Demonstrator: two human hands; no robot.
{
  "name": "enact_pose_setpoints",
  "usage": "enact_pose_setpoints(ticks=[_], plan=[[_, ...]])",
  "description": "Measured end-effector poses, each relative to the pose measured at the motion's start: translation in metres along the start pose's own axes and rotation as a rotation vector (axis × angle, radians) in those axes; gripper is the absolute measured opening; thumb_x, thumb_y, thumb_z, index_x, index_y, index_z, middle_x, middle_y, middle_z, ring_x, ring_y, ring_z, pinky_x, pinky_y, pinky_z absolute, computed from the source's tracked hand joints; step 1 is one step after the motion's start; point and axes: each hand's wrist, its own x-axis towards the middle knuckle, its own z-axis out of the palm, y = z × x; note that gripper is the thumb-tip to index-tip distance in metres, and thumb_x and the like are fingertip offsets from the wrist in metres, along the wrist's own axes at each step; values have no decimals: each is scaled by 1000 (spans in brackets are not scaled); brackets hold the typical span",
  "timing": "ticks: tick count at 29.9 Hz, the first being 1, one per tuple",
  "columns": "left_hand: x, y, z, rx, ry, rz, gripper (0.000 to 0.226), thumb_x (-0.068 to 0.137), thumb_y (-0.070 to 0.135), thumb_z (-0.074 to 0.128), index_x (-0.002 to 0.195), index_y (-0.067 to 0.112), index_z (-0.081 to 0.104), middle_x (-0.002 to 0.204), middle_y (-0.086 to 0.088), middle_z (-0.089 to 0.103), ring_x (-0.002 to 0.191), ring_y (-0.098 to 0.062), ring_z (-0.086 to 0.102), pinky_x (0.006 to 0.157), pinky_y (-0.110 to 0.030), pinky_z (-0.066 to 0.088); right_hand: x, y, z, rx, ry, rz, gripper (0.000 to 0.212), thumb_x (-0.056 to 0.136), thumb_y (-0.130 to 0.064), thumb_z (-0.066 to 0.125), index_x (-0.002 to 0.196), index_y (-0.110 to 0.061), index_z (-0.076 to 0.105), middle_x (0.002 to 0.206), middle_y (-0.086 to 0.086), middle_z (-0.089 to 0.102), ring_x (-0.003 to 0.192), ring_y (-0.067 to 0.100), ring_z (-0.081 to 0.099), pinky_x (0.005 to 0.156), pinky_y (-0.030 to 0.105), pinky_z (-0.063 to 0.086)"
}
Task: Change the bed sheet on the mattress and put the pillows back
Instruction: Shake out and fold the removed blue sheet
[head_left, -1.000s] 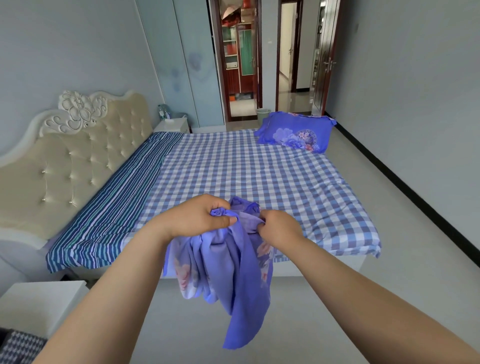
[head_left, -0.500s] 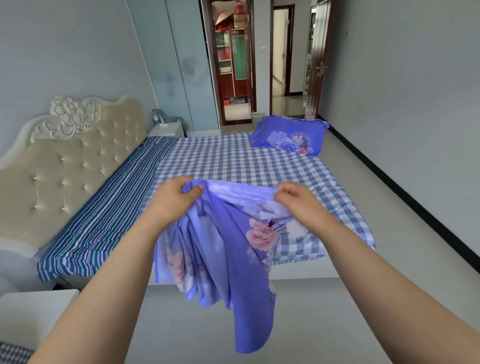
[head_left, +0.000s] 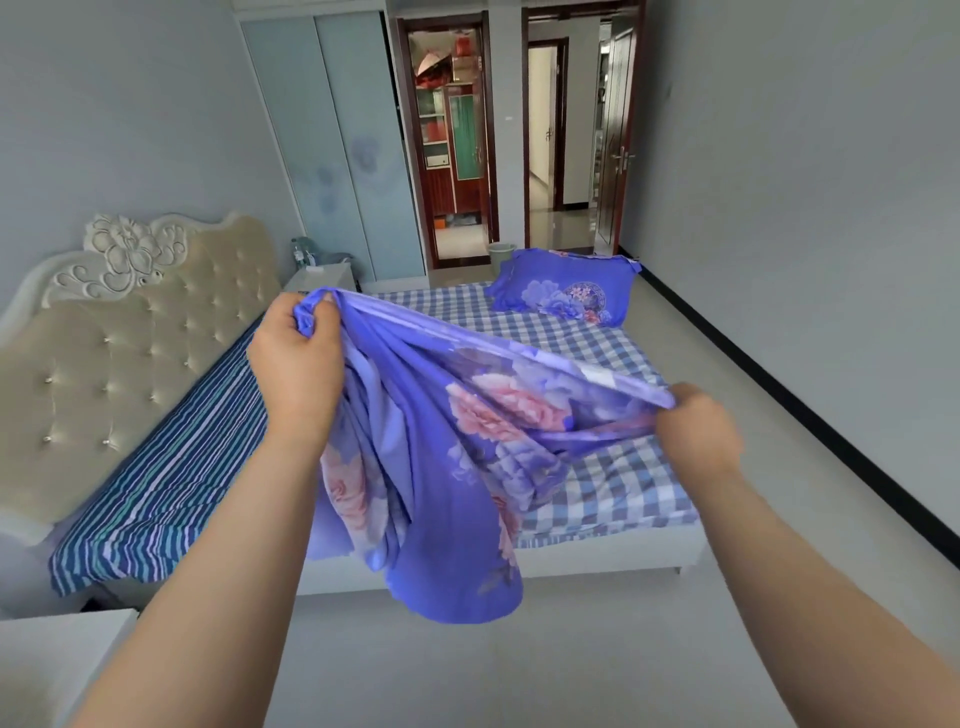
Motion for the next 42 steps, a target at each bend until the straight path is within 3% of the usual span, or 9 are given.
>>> enact_pose_setpoints(ticks=[5,7,11,14,20,23,27,34,42], plan=[[17,-34,-3,-2,96,-222,35,89,23,51,59,21,33,59,5,39,69,-19,37,64,-30,31,28,26,-48,440,494,-83,30,79,-14,47,103,-14,65,108,13,61,87,24,60,76,32,45],[17,-39,-1,10,77,-259,36,89,21,51,59,20,32,58,3,37,66,-21,34,63,-30,30,31,38,-42,276,185,-156,15,82,-11,59,95,-12,67,94,12,64,82,26,61,70,28,43],[4,-29,13,28,-120,-195,39,90,18,54,58,19,32,56,1,34,53,-14,29,57,-30,27,0,76,13,-786,-1001,-121,37,73,-39,66,98,-12,72,76,-2,65,82,19,62,85,30,54],[-14,-10,26,146,-322,-105,39,89,18,56,57,17,34,56,0,39,53,-16,35,56,-31,23,-36,75,43,-760,-1209,-238,40,80,-52,58,96,-17,69,83,-6,59,80,12,57,66,8,48],[-38,20,54,299,-607,63,37,86,21,59,55,14,39,56,-1,45,60,-22,43,56,-31,26,-100,-40,45,730,-460,-283,19,83,-25,71,86,-22,53,88,-11,60,79,-4,58,76,14,43],[-44,26,62,304,-664,98,38,85,22,60,54,16,39,52,3,43,54,-16,41,49,-30,30,-113,-72,34,567,-230,-447,26,84,-38,65,94,-28,43,101,-16,61,92,0,59,75,23,47],[-47,28,61,275,-684,88,39,84,23,62,53,17,38,51,3,41,50,-11,38,48,-28,29,-105,-69,40,564,-316,-458,28,91,-20,58,101,-27,33,83,-11,58,61,1,54,61,26,43],[-53,21,59,239,-744,40,43,85,25,65,54,15,36,51,3,37,49,-12,35,49,-26,29,-103,-42,36,230,-95,-681,33,87,-31,28,111,-26,50,83,-9,46,64,16,47,56,23,34],[-71,25,63,222,-834,27,44,86,24,65,55,16,34,51,4,36,49,-11,33,50,-26,30,-119,-39,40,261,-204,-410,34,93,-44,49,119,-26,61,116,-7,34,81,13,57,70,34,53]])
